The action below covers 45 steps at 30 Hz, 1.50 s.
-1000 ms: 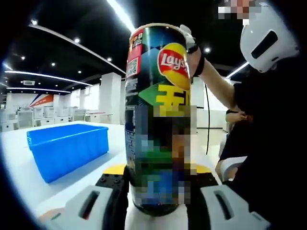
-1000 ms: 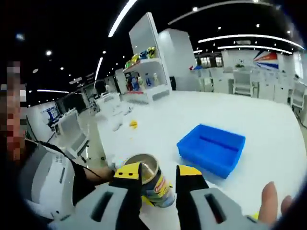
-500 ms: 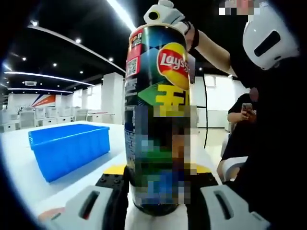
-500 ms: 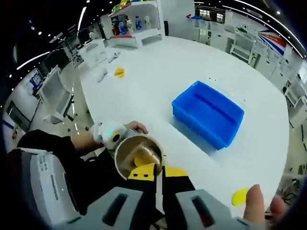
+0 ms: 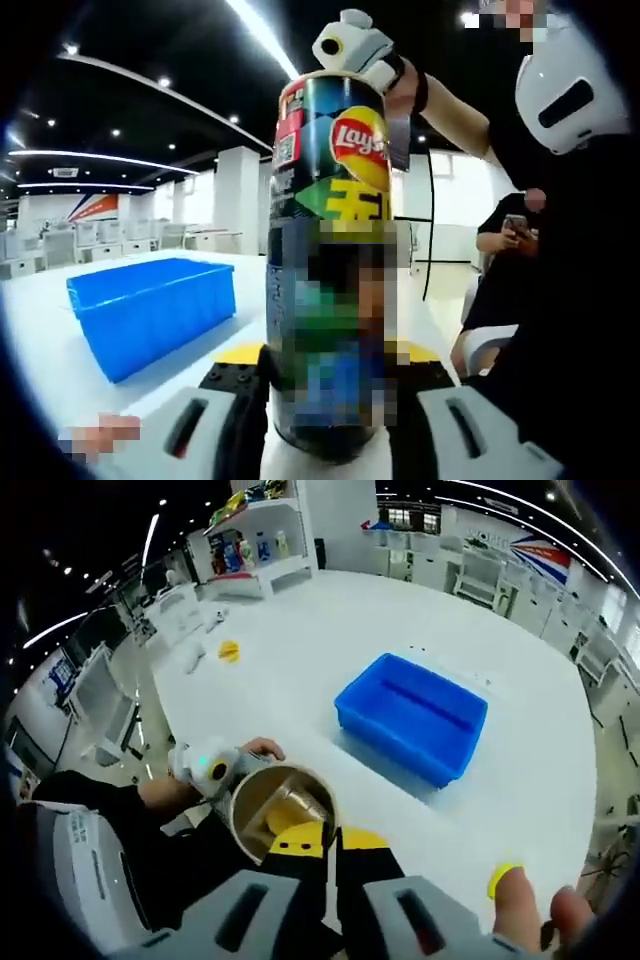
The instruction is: Open the lid of the chip container on the table, take out the chips, place them into the box in front of the container, and close the lid
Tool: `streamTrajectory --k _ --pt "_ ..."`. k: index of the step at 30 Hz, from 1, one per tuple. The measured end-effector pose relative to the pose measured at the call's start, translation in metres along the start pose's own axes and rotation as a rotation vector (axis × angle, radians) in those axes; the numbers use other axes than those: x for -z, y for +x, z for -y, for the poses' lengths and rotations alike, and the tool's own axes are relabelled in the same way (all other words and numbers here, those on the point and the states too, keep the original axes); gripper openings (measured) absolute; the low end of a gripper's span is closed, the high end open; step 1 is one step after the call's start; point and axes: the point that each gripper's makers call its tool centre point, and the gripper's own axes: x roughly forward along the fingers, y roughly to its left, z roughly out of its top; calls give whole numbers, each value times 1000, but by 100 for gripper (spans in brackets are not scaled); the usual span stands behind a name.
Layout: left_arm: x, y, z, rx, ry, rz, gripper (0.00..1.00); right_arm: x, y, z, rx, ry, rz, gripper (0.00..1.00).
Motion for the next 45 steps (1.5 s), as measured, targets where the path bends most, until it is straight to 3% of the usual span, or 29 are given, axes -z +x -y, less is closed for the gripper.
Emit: streamTrajectory --k 5,7,9,11,12,14,19,20,24,34,37,45 --pt "-4 -8 -3 6 41 -47 46 19 6 18 -42 116 27 0" --pt "-3 -13 -4 22 62 -93 46 28 10 20 -73 147 46 0" --pt "-1 -18 -5 34 79 -161 46 31 14 18 -128 180 84 0" --pt "2 -23 -9 43 102 -234 46 29 15 9 -243 245 177 0" --pt "3 -26 -12 47 122 -282 46 34 17 8 -283 286 186 0" --pt "5 -30 -11 62 148 -337 46 40 24 10 -306 309 236 0" --pt "13 -43 -12 94 202 -501 46 65 45 10 -338 351 265 0" --pt "15 -46 -13 95 209 -533 46 67 49 10 -347 358 304 0" --pt "21 -53 -17 103 273 -638 46 83 71 12 -370 336 329 0" --pt "40 -73 -24 108 345 -930 46 95 114 7 -435 294 356 0" --pt "44 -72 -24 99 362 -963 46 100 126 9 -387 241 334 0" --pt "50 -75 -22 95 382 -1047 46 111 141 9 -365 206 319 0"
